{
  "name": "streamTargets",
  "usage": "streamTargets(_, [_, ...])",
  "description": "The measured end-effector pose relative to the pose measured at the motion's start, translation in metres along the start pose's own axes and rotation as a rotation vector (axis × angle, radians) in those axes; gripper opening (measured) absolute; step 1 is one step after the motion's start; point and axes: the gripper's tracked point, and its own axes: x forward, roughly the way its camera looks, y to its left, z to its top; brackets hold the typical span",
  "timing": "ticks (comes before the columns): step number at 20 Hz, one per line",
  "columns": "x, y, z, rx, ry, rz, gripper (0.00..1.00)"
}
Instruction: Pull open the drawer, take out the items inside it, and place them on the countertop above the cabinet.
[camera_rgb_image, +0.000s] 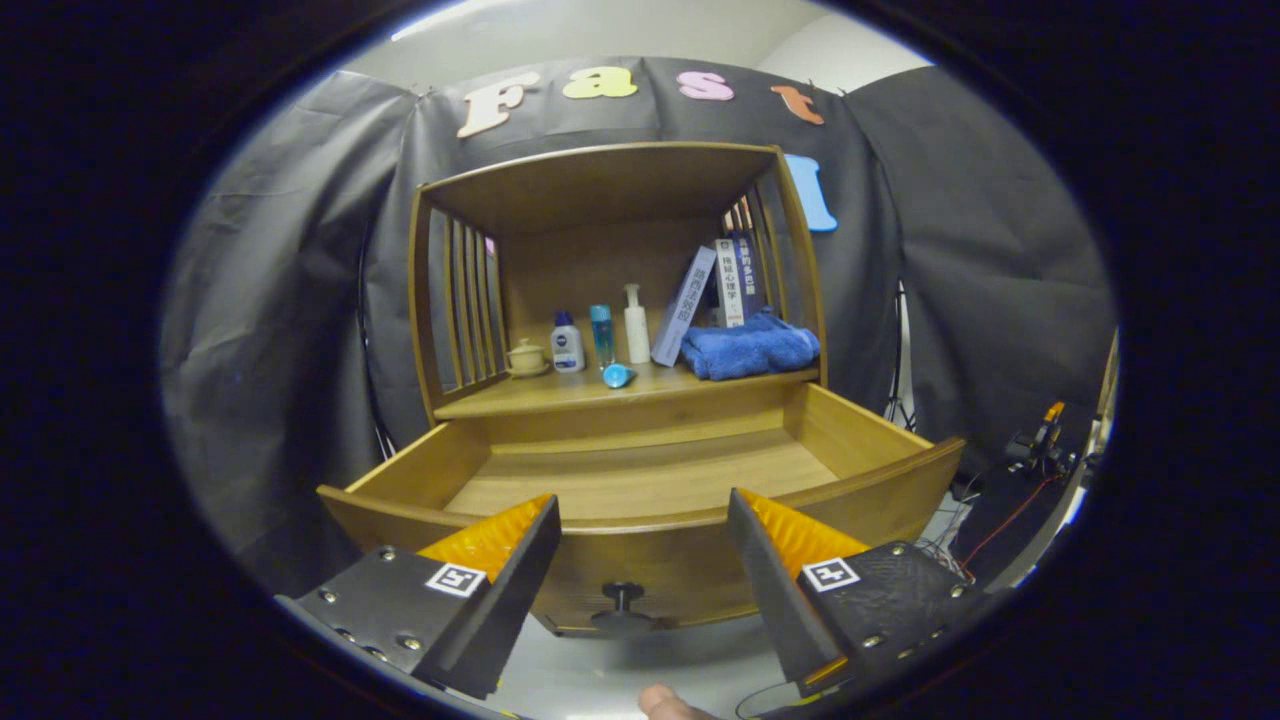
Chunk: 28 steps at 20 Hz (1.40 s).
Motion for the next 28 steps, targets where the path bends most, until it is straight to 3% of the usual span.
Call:
streamTargets(3, [0.005, 0.0, -0.015, -0.022, 0.013, -0.005, 1.0])
streamTargets(10, [0.012, -0.004, -0.007, -0.015, -0.101, 0.025, 0.99])
streamTargets(21, [0.088, 0.003, 0.018, 0.024, -0.127, 0.054, 0.99])
streamTargets(28, [0.144, 0.009, 0.019, -0.005, -0.065, 0.05, 0.99])
